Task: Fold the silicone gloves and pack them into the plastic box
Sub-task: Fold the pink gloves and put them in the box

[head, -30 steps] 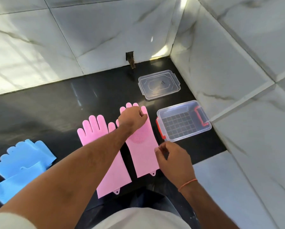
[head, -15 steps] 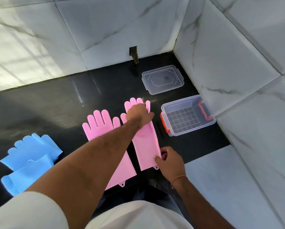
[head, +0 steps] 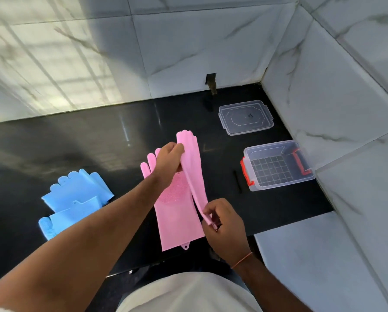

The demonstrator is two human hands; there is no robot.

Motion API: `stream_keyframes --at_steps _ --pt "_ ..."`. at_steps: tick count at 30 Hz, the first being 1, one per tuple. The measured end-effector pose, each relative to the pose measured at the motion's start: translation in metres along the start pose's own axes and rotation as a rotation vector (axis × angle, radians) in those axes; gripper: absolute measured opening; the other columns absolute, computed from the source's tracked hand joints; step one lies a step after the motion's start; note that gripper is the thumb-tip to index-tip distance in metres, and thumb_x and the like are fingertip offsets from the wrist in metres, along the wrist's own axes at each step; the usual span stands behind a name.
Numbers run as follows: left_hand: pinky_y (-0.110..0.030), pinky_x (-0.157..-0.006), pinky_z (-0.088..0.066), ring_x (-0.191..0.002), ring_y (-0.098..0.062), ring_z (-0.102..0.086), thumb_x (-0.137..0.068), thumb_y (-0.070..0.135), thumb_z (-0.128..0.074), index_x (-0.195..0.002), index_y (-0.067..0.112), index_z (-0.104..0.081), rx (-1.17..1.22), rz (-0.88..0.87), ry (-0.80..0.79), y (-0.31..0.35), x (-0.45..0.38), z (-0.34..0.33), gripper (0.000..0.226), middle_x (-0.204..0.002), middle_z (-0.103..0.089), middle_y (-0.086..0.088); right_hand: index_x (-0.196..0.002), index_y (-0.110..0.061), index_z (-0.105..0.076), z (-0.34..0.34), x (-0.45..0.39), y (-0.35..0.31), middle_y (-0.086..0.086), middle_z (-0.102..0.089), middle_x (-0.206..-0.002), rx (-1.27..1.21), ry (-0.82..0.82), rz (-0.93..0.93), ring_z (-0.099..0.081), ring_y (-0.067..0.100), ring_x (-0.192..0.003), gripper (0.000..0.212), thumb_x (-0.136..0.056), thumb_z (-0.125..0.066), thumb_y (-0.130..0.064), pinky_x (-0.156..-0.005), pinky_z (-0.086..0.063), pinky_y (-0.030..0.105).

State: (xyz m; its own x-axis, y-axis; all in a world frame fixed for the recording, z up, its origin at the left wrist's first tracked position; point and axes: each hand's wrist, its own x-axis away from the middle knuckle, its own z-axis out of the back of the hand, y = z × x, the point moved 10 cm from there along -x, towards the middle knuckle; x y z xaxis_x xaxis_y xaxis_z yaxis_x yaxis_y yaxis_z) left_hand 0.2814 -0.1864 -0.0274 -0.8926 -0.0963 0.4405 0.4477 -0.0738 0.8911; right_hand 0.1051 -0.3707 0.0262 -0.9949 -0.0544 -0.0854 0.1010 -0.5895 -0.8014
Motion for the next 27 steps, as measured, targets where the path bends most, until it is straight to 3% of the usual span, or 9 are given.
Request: stream_keyframes --at_steps 3,5,10,14,17,24,27 --pt "-0.035 -0.071 -0.057 -0.08 -0.018 -0.062 -0.097 0.017 -0.055 -0.095 0.015 -0.058 0.141 0.059 0.041 -0.018 0.007 0.035 0.005 -0.091 -0.063 -0.003 -0.1 -0.026 -0.065 -0.023 0.006 -0.024 -0.014 -0.059 -0.105 0.101 -0.079 0.137 -0.06 0.004 -0.093 0.014 -0.087 -0.063 -0.019 -0.082 -0.051 0.011" --pt "-0.032 -0.066 -0.057 -0.073 -0.015 -0.06 -0.095 0.01 -0.055 -0.088 0.017 -0.055 0.166 0.076 0.084 -0.029 0.013 0.056 0.009 -0.086 -0.061 -0.001 -0.105 -0.024 -0.071 -0.038 0.013 -0.035 -0.009 -0.061 -0.106 0.161 -0.125 0.22 -0.061 0.008 -0.096 0.017 -0.091 -0.063 -0.019 -0.088 -0.047 0.01" --pt "-0.036 -0.07 -0.058 -0.085 -0.021 -0.064 -0.101 0.002 -0.05 -0.098 0.016 -0.058 0.197 0.129 0.156 -0.058 0.026 0.093 0.016 -0.103 -0.065 -0.008 -0.117 -0.017 -0.078 -0.067 0.028 -0.053 0.0 -0.067 -0.103 0.245 -0.214 0.342 -0.06 0.015 -0.093 0.027 -0.093 -0.066 -0.014 -0.079 -0.059 0.028" --pt "-0.051 -0.091 -0.065 -0.105 -0.028 -0.069 -0.105 0.001 -0.051 -0.118 0.013 -0.06 0.218 0.149 0.204 -0.073 0.034 0.107 0.02 -0.12 -0.068 -0.011 -0.118 -0.016 -0.079 -0.083 0.035 -0.061 0.002 -0.067 -0.1 0.312 -0.265 0.396 -0.06 0.019 -0.088 0.028 -0.093 -0.068 -0.012 -0.071 -0.057 0.033" --pt "-0.047 -0.093 -0.065 -0.114 -0.027 -0.069 -0.109 0.004 -0.052 -0.13 0.016 -0.058 0.211 0.157 0.233 -0.077 0.039 0.11 0.025 -0.126 -0.067 -0.007 -0.119 -0.015 -0.08 -0.09 0.037 -0.064 0.002 -0.066 -0.099 0.348 -0.286 0.406 -0.059 0.02 -0.085 0.029 -0.094 -0.066 -0.011 -0.068 -0.055 0.035" --pt "-0.05 -0.107 -0.06 -0.123 -0.026 -0.067 -0.106 -0.001 -0.059 -0.134 0.016 -0.061 0.16 0.125 0.288 -0.073 0.045 0.114 0.033 -0.136 -0.065 -0.007 -0.122 -0.015 -0.079 -0.103 0.038 -0.068 0.004 -0.067 -0.1 0.426 -0.326 0.411 -0.06 0.023 -0.083 0.032 -0.095 -0.063 -0.009 -0.066 -0.057 0.038" --pt "-0.044 -0.108 -0.06 -0.117 -0.022 -0.07 -0.101 0.004 -0.071 -0.127 0.017 -0.072 -0.025 0.023 0.377 -0.061 0.052 0.124 0.028 -0.129 -0.072 -0.004 -0.121 -0.015 -0.08 -0.106 0.038 -0.066 0.005 -0.067 -0.098 0.47 -0.344 0.42 -0.061 0.025 -0.08 0.032 -0.093 -0.066 -0.007 -0.063 -0.057 0.04"
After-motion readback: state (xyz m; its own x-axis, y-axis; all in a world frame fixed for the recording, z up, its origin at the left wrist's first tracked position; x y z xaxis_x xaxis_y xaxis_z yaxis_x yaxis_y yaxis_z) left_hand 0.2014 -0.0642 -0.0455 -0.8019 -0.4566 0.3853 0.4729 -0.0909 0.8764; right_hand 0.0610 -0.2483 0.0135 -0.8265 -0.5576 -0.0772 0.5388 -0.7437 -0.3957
